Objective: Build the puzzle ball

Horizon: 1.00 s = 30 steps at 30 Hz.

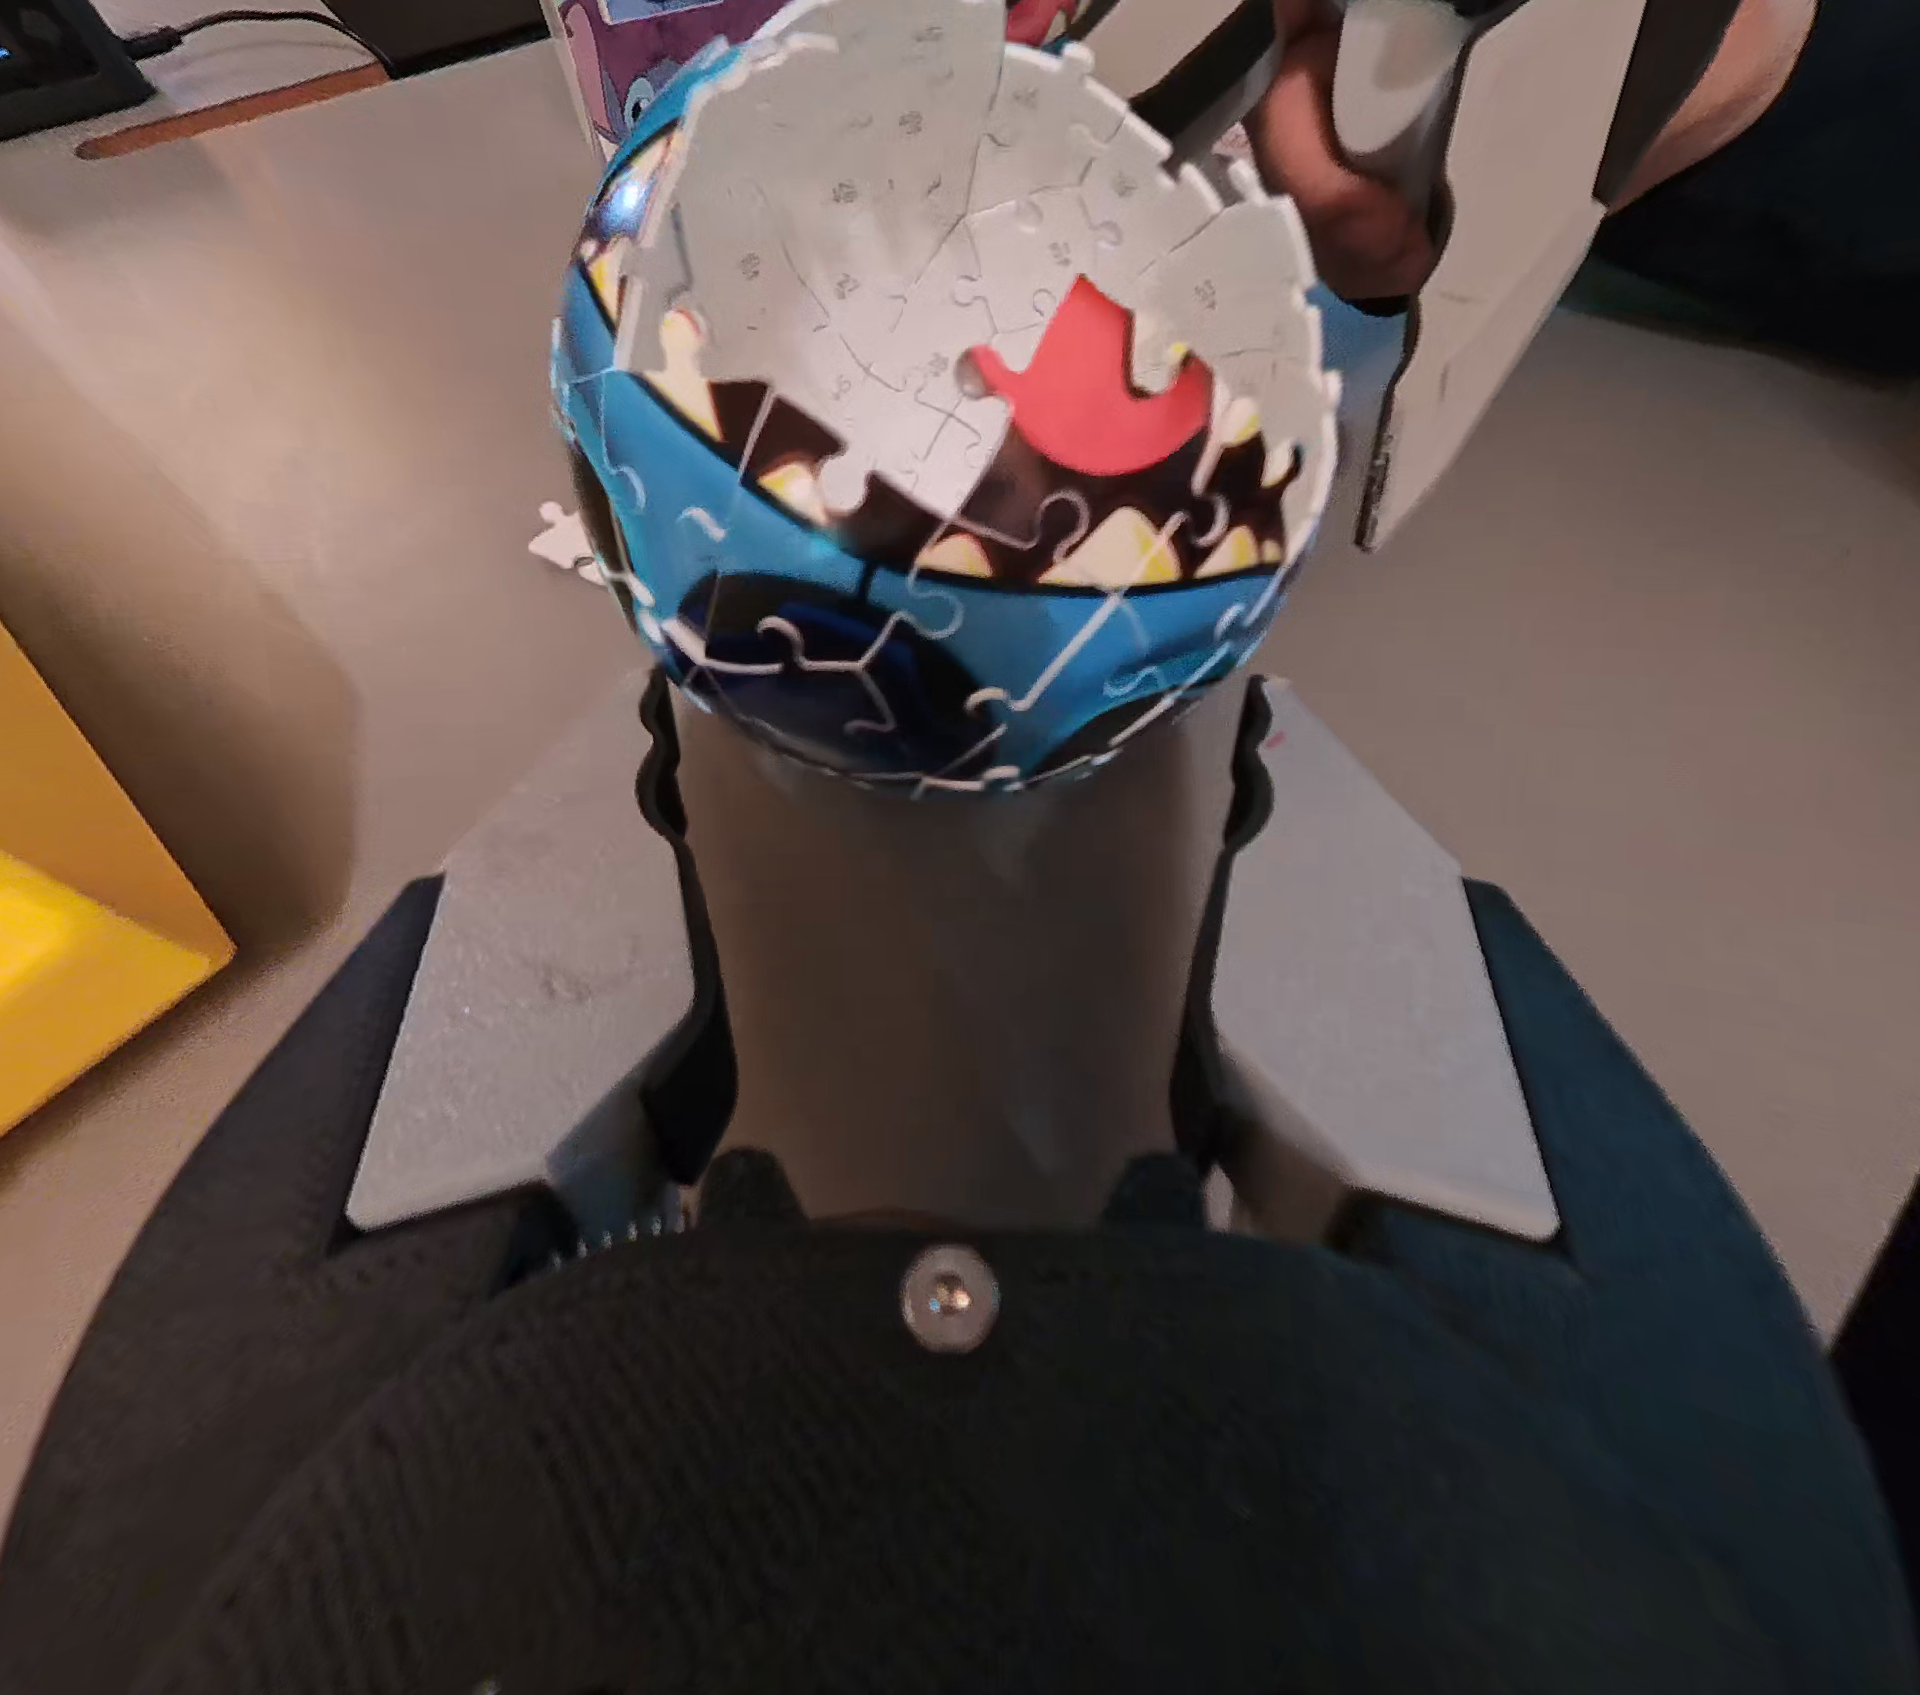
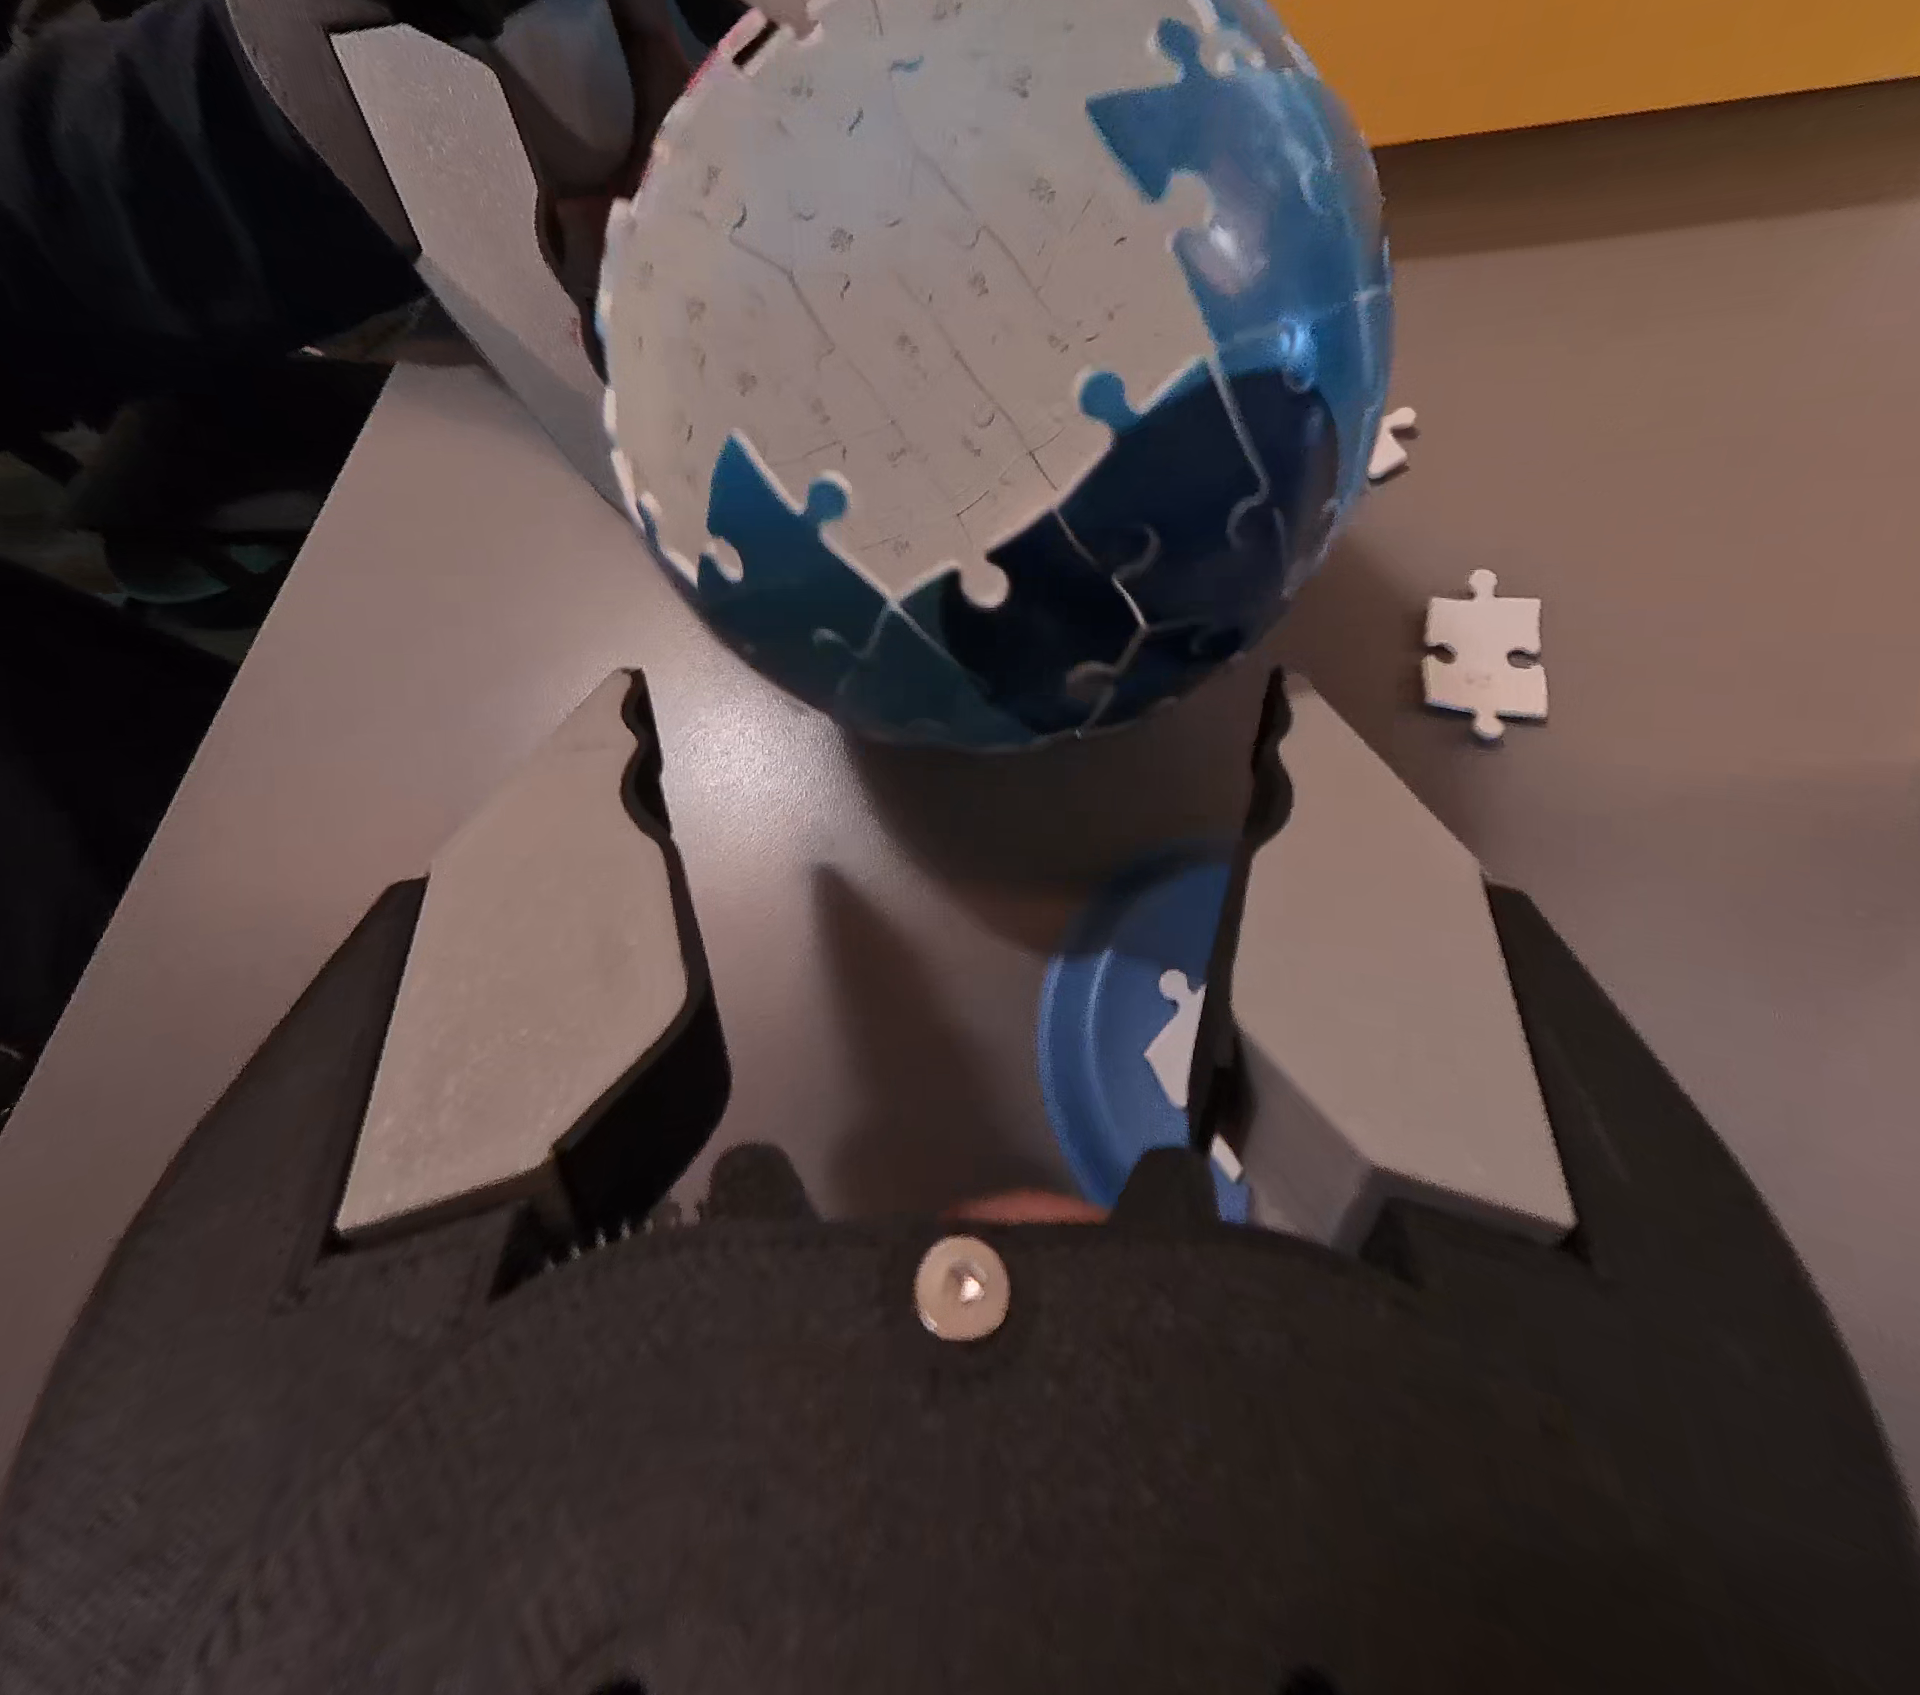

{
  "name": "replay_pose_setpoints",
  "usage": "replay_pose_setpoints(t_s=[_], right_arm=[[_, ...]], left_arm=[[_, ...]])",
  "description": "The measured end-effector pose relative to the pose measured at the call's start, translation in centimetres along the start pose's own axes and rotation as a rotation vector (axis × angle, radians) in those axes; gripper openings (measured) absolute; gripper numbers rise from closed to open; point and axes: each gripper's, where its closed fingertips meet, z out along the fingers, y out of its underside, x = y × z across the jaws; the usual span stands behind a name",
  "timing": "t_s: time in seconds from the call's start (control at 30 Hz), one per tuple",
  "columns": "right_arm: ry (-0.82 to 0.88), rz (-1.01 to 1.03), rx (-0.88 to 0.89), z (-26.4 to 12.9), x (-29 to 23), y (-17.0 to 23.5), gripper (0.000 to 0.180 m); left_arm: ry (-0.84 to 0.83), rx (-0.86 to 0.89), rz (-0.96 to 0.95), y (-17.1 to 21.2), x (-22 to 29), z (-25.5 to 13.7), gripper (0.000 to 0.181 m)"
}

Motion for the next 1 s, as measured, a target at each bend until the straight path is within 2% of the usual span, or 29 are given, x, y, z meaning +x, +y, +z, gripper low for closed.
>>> replay_pose_setpoints(t_s=[0.17, 0.3, 0.47, 0.63, 0.83, 1.0], right_arm=[[-0.012, 0.016, 0.026, -0.5, -0.7, -0.3, 0.111], [0.005, 0.001, 0.023, -0.8, -0.6, -0.2, 0.110], [0.008, 0.025, 0.101, -2.6, -0.1, -2.1, 0.109], [0.030, 0.096, 0.231, -5.0, 1.1, -4.5, 0.091], [0.026, 0.116, 0.247, -4.9, 1.9, -4.4, 0.095], [0.032, 0.118, 0.238, -4.8, 2.1, -4.2, 0.096]], left_arm=[[0.011, 0.103, -0.045, -1.4, -0.4, -0.7, 0.104], [0.050, 0.119, -0.070, -1.5, -0.2, -0.9, 0.106], [0.097, 0.167, -0.060, -2.1, 0.3, -1.2, 0.107], [0.130, 0.178, -0.090, -2.4, 0.2, -1.0, 0.102], [0.201, 0.209, -0.188, -2.8, 0.0, -1.4, 0.096], [0.176, 0.210, -0.155, -2.8, 0.1, -1.4, 0.094]])
